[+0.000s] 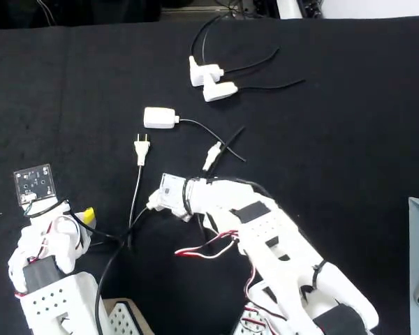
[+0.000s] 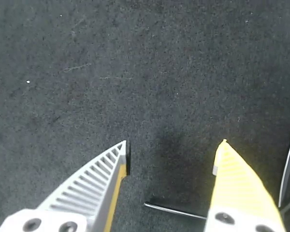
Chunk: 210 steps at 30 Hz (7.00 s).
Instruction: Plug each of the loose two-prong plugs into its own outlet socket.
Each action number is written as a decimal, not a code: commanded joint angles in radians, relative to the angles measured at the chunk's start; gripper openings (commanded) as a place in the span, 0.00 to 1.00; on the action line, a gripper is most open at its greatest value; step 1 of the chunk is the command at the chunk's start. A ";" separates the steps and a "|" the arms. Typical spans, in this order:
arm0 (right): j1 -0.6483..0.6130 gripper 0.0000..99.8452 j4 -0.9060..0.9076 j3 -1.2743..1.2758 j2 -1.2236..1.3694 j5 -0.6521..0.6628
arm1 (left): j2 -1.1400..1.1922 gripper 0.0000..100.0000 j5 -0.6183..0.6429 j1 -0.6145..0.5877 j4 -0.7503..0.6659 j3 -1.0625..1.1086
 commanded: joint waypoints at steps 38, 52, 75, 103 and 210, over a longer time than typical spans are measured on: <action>0.068 0.25 -0.044 0.019 -0.018 -0.021 | -0.006 0.29 0.002 -0.008 -0.015 -0.005; -0.017 0.24 -0.098 0.004 0.021 -0.023 | -0.006 0.29 0.002 -0.008 -0.015 -0.005; 0.161 0.01 0.279 -0.384 0.263 -0.100 | -0.006 0.29 0.002 -0.008 -0.015 -0.005; 0.192 0.07 0.836 -0.768 0.682 -0.460 | -0.006 0.29 -0.025 -0.008 -0.011 -0.005; 0.091 0.10 0.776 -0.556 0.424 -0.356 | -0.006 0.29 -0.038 -0.007 -0.018 0.004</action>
